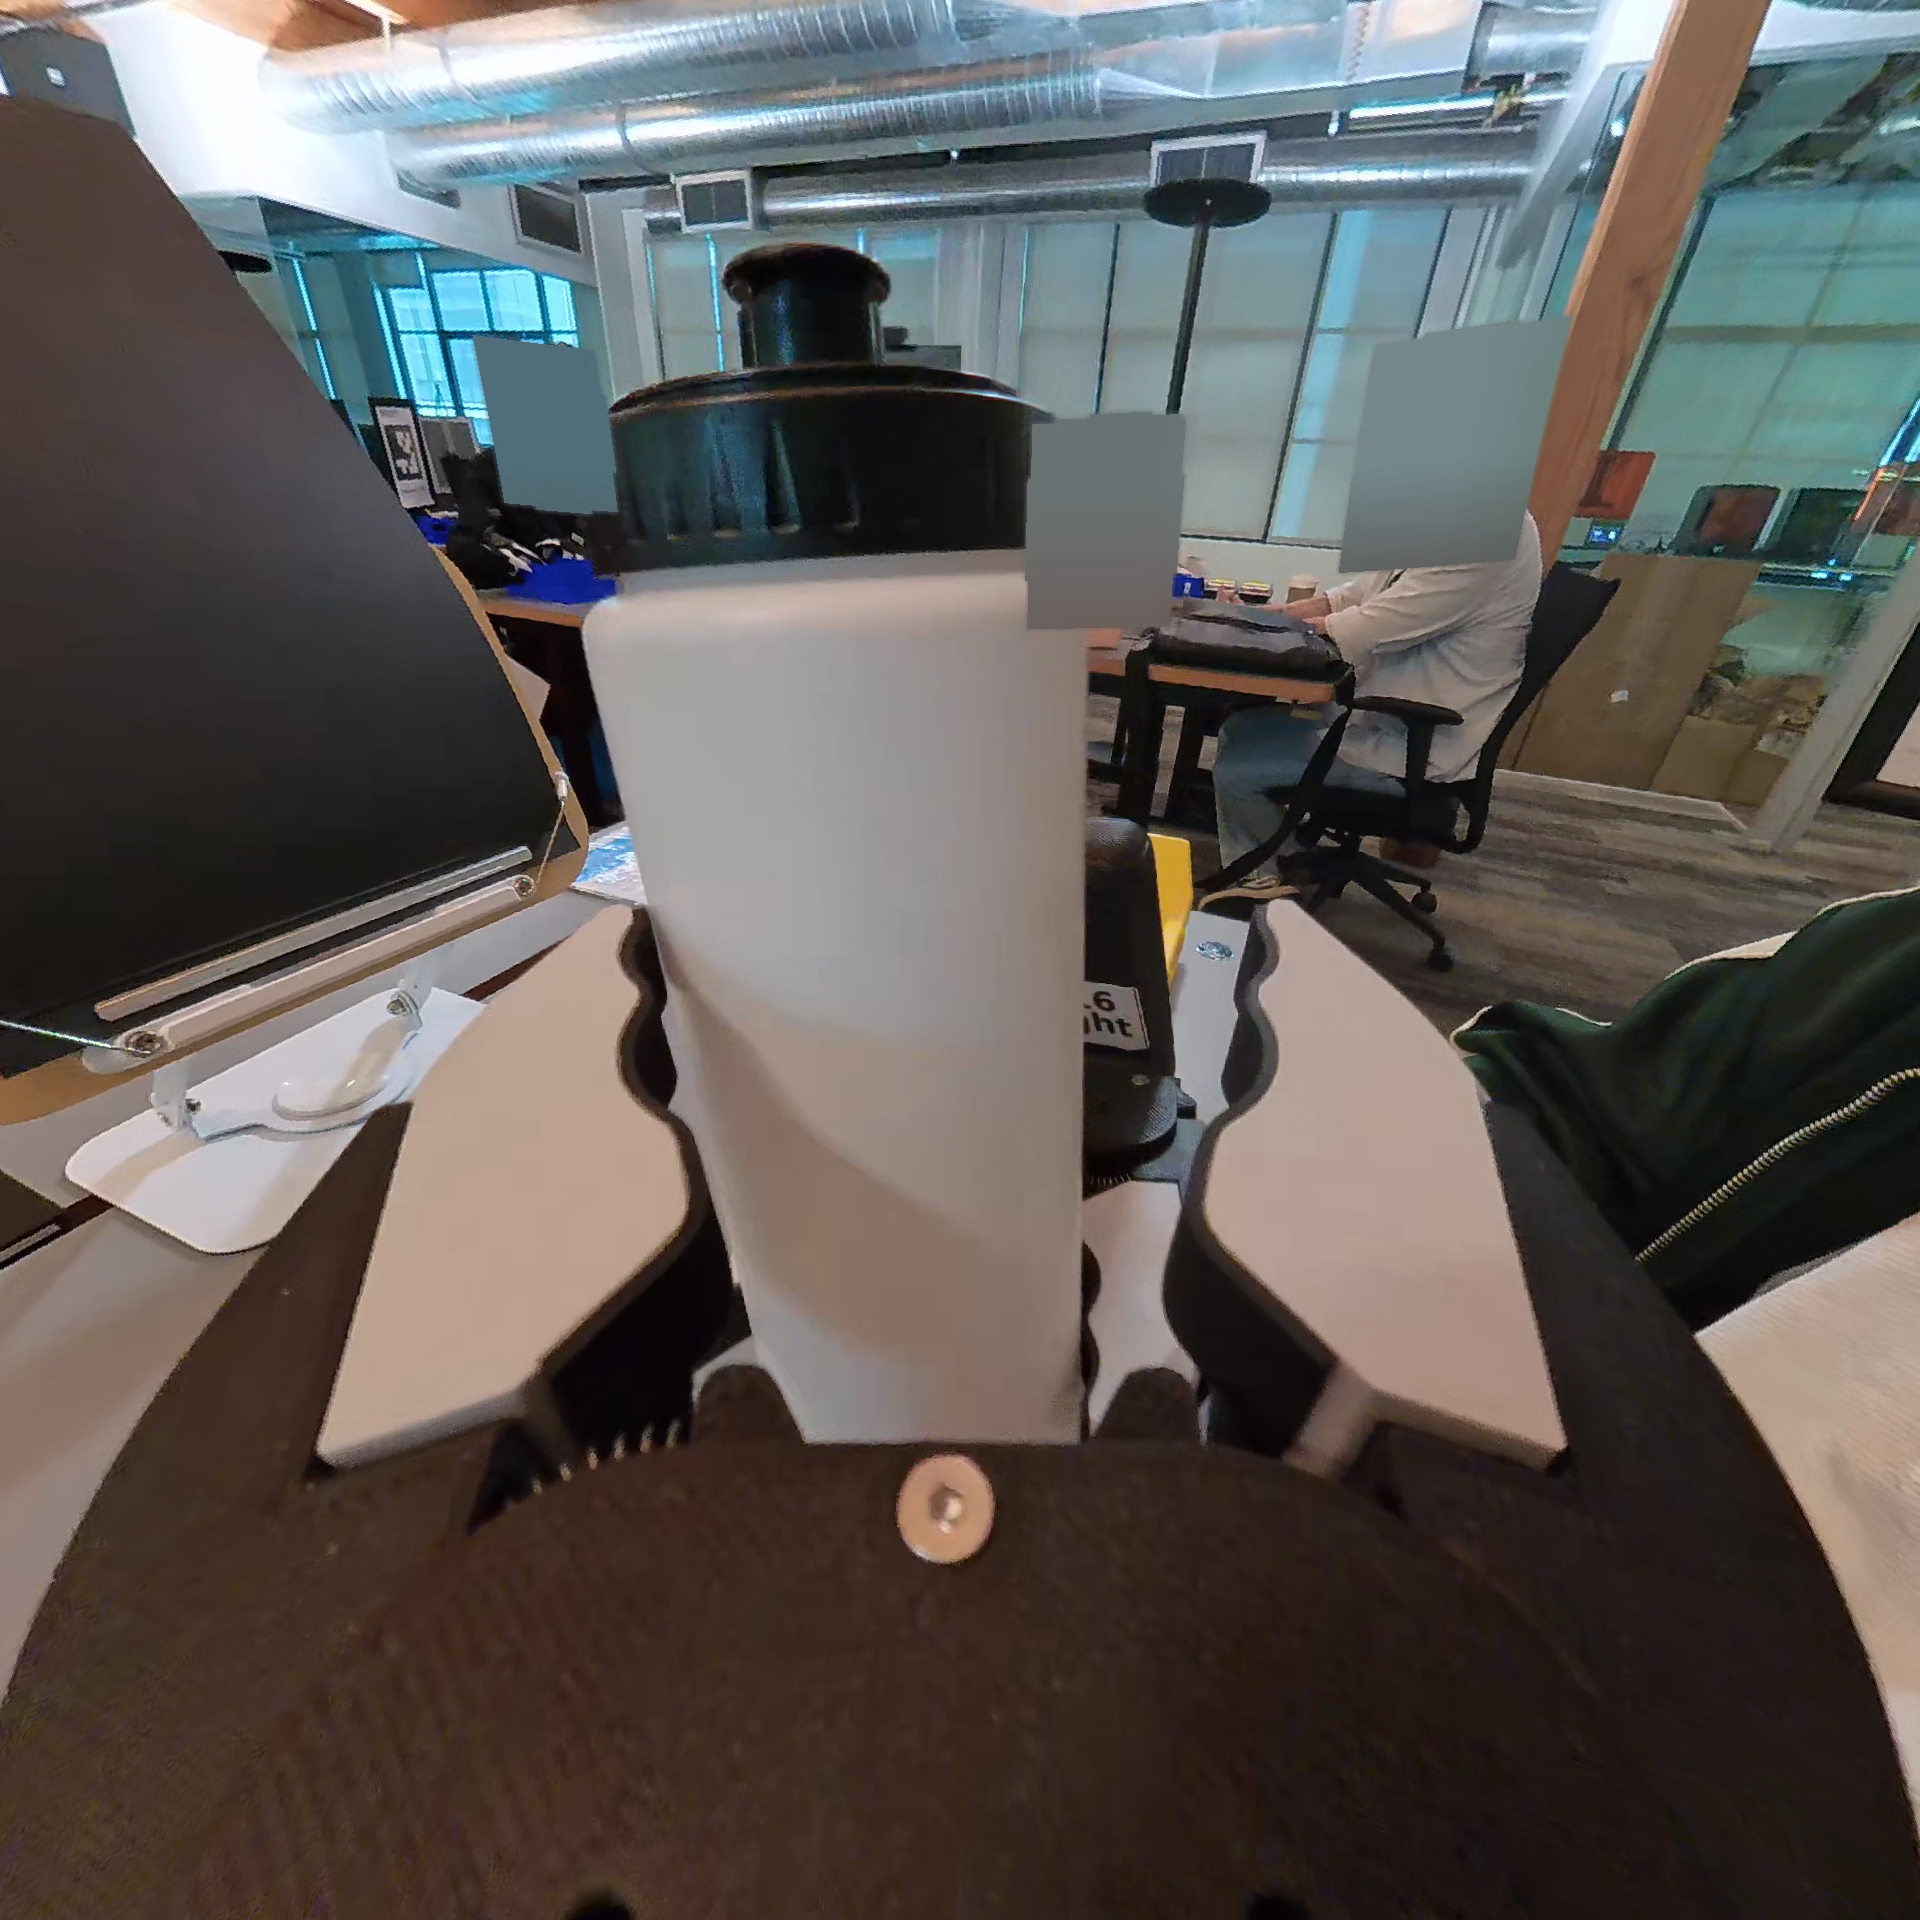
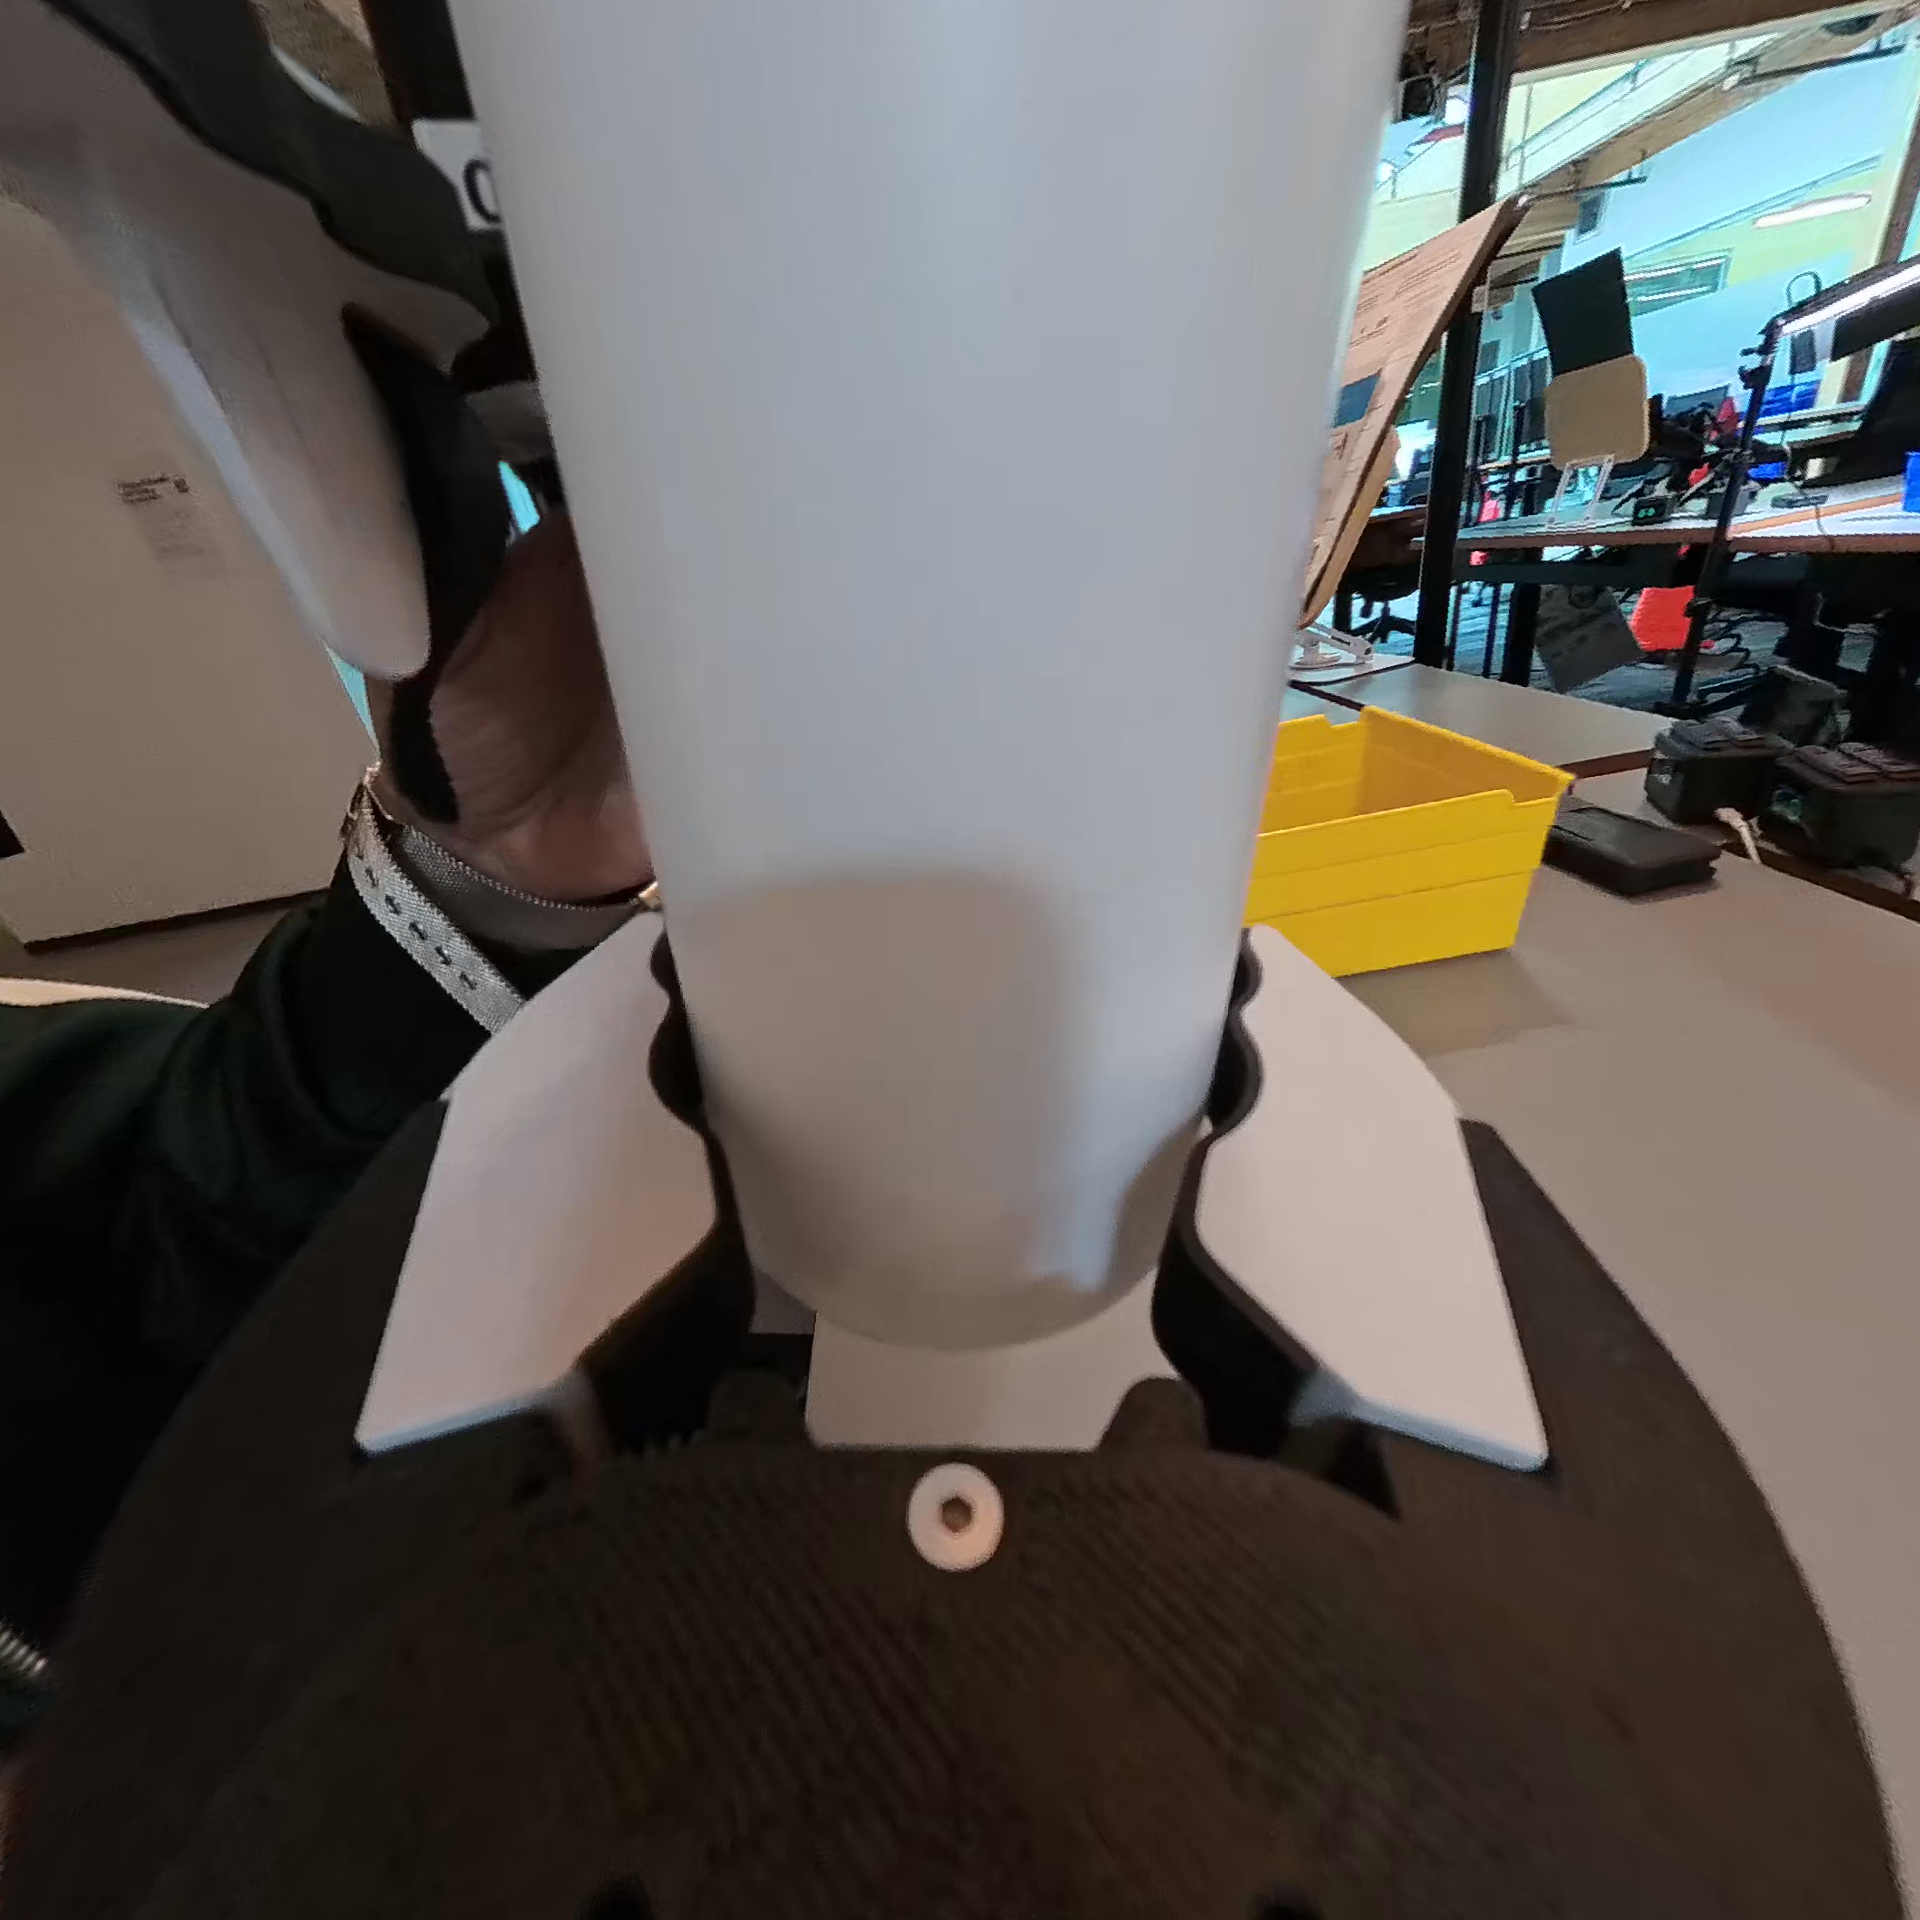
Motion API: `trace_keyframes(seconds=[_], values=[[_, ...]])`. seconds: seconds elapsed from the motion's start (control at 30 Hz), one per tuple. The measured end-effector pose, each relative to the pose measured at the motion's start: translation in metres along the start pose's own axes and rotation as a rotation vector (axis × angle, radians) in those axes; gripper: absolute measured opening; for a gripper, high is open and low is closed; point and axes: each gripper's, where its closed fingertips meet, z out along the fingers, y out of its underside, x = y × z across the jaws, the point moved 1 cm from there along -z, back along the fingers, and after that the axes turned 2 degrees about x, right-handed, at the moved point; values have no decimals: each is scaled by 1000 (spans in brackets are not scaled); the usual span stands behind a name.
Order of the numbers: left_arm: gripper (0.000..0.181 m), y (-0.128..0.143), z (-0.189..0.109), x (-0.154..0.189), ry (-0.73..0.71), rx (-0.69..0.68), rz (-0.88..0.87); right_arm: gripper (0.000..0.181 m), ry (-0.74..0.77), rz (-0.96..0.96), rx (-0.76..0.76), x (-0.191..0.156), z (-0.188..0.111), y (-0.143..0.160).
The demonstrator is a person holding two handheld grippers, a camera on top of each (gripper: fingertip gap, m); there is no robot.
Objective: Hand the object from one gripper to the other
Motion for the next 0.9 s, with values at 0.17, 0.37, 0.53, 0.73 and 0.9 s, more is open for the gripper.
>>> trace_keyframes(seconds=[0.17, 0.37, 0.53, 0.73, 0.9], values=[[106, -3, -5, -4, -14, 16, -1, 99, 22, -13, 21, 9, -8, -12], [101, -21, -20, -9, -23, 114, -22, 99, 53, -94, 10, 13, -15, -19], [76, -50, -42, -1, 1, 253, -43, 99, 38, -103, 1, 4, -20, -1], [65, -50, -37, 15, 23, 180, -33, 99, 52, -44, -15, -12, -38, 44], [54, -34, -20, 22, 8, 72, -5, 98, 76, -36, -16, -14, -42, 50]])
